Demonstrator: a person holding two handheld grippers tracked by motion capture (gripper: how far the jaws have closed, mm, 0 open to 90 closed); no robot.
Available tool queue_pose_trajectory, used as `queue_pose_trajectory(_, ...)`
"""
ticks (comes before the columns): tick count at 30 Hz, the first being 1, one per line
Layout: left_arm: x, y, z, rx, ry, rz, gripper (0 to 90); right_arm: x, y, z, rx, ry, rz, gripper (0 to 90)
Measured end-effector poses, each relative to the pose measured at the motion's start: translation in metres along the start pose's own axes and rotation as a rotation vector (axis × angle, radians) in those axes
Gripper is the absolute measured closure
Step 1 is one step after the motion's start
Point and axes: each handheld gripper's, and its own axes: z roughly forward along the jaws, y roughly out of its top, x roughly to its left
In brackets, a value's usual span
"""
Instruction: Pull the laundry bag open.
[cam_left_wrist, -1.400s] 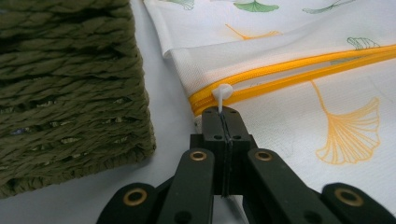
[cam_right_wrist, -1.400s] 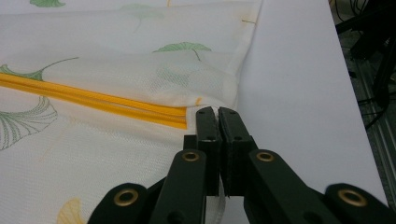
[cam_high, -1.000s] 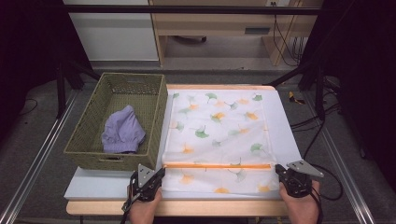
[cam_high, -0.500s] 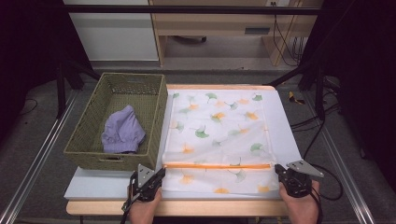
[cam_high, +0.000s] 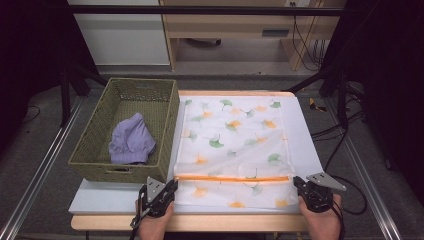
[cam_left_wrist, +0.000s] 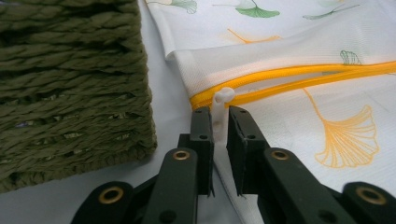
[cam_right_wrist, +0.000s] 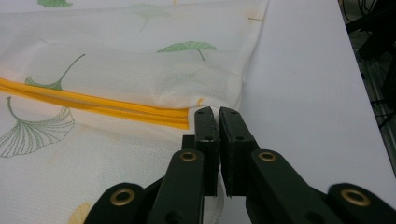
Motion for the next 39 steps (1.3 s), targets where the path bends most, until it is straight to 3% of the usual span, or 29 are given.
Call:
queue_pose_trajectory(6,0.000,-0.002,-0.004,-0.013,0.010,-0.006,76.1,0.000,-0.002,0.001,0.000,-0.001,0.002,83.6)
queue_pose_trajectory(16,-0.003,-0.004,-0.012,-0.042,0.017,-0.006,70.5,-0.001,-0.002,-0.004,-0.047,0.003,0.006,64.2)
queue_pose_trajectory(27,-0.008,-0.003,-0.013,-0.069,0.009,-0.017,58.8,0.012,0.005,-0.004,-0.094,0.019,-0.050,41.0)
queue_pose_trajectory(34,-0.015,-0.002,-0.014,-0.086,0.008,-0.003,51.8,0.022,0.010,0.001,-0.110,0.030,-0.093,26.9)
queue_pose_trajectory(39,-0.019,-0.001,-0.013,-0.081,0.001,0.000,45.0,0.032,0.017,0.006,-0.101,0.061,-0.137,21.8)
